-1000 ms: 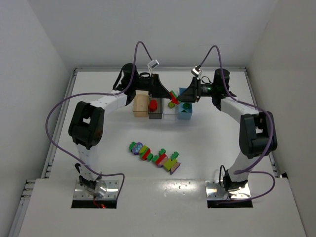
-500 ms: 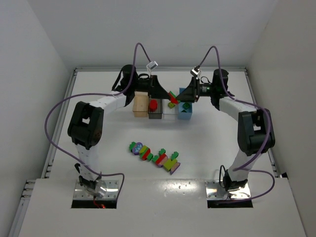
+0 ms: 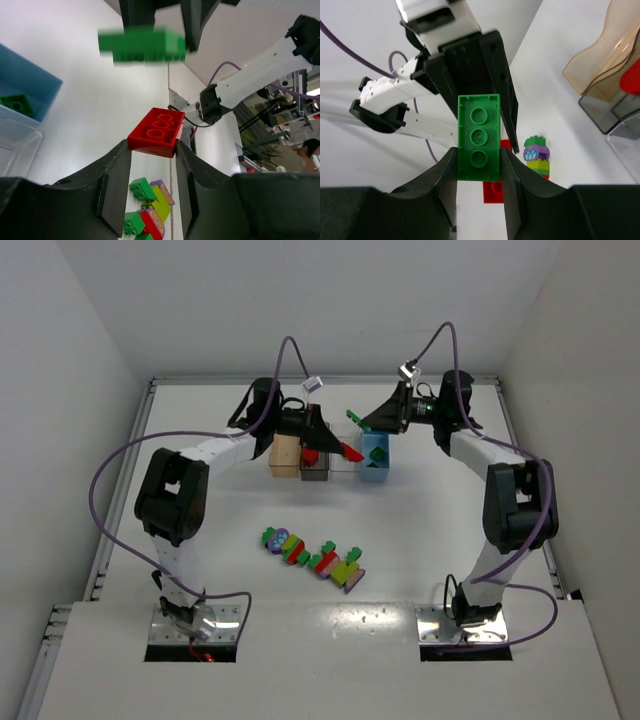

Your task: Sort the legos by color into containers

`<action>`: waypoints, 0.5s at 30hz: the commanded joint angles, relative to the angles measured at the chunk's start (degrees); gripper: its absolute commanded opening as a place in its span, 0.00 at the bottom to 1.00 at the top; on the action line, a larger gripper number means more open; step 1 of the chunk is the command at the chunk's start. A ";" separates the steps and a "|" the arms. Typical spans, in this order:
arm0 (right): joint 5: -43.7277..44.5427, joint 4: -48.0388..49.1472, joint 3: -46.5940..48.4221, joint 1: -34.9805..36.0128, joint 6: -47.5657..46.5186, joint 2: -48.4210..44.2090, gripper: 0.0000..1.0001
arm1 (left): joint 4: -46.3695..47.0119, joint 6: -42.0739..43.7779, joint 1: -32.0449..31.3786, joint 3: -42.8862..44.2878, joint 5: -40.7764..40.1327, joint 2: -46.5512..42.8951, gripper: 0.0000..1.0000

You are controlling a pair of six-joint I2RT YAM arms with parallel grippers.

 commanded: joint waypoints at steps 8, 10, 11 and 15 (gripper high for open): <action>2.96 2.22 3.07 -2.55 -0.02 -0.34 0.19 | -4.69 5.82 -0.59 -1.67 0.26 -3.94 0.20; 4.10 -1.21 3.86 -3.16 -4.22 -0.34 0.19 | -6.88 7.83 0.02 -1.67 -1.76 -4.63 0.20; 4.89 -5.75 3.86 -3.17 -5.89 -0.34 0.19 | -7.93 8.71 0.03 -1.67 -2.81 -5.51 0.20; 12.79 -27.89 8.68 -3.87 -27.53 -0.87 0.19 | -17.15 17.22 2.04 -0.36 -9.40 -8.59 0.20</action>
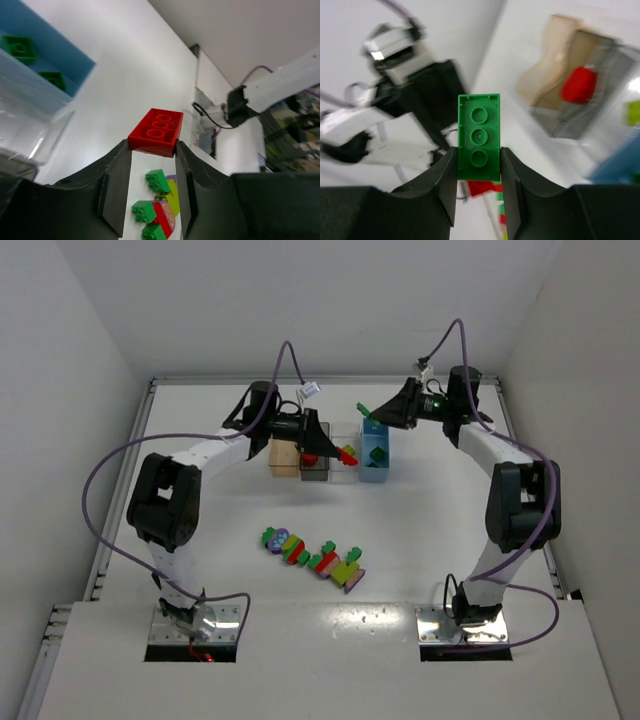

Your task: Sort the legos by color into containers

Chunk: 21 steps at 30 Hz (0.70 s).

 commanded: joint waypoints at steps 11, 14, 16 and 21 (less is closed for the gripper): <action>49.84 -36.92 7.96 6.38 -37.18 -2.48 0.17 | -14.49 13.39 4.12 3.35 -23.08 -11.16 0.20; 55.20 -36.93 8.49 7.89 -38.15 -1.95 0.16 | -15.98 14.18 4.12 3.35 -24.75 -11.16 0.20; 57.15 -36.41 8.49 9.11 -38.85 -1.42 0.16 | -16.51 14.87 4.12 3.35 -26.41 -11.16 0.20; 59.36 -35.35 9.02 10.26 -38.86 0.77 0.30 | -17.65 15.58 4.64 4.49 -28.09 -9.93 0.20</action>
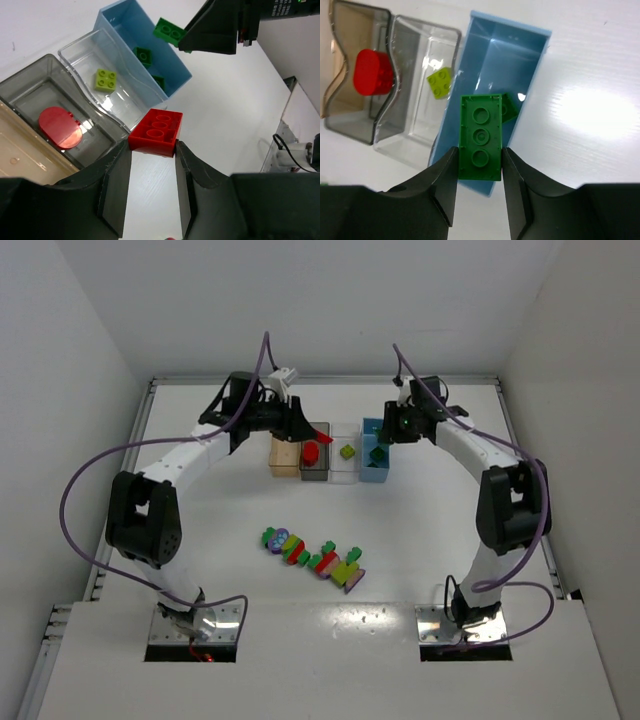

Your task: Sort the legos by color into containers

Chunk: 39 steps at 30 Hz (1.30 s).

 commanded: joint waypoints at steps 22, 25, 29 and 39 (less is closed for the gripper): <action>0.48 -0.71 9.79 1.65 -6.02 0.56 0.82 | -5.17 6.34 -1.66 9.53 -20.08 9.84 0.30; 1.18 -3.08 10.41 0.52 -8.57 0.56 0.83 | -5.18 6.34 -2.19 11.46 -22.02 12.12 0.36; 0.57 -6.51 11.03 0.51 -11.12 0.56 0.83 | -5.18 5.81 -2.72 15.94 -23.87 15.72 0.38; -1.37 -5.81 8.13 -0.02 -12.79 0.56 0.83 | -6.76 5.72 -3.86 21.05 -30.90 21.09 0.55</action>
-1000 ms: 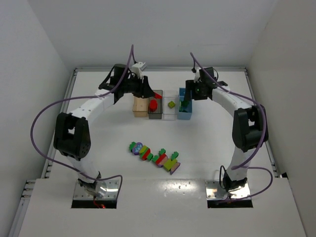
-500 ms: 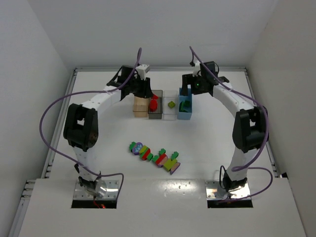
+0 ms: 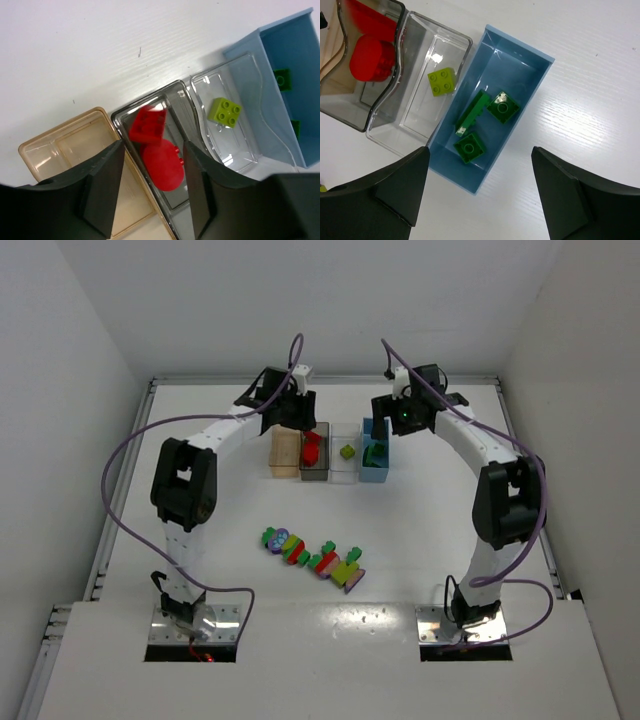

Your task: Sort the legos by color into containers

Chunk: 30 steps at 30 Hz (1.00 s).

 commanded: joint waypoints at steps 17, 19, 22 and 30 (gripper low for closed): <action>-22.59 -10.12 -0.77 0.03 -12.67 -5.51 0.86 | 4.33 -2.41 -0.10 -8.61 14.94 -19.12 0.64; -29.55 -17.26 -0.77 0.03 -25.14 -5.51 0.86 | 1.26 0.58 -0.10 -9.85 17.22 -21.94 0.79; -33.07 -27.20 -5.84 1.17 -40.00 -8.14 0.84 | -4.63 3.75 2.79 -11.52 21.62 -25.20 0.80; -29.04 -37.86 -16.94 4.86 -65.52 -15.44 0.74 | -16.13 11.39 11.50 -18.20 30.16 -32.05 0.77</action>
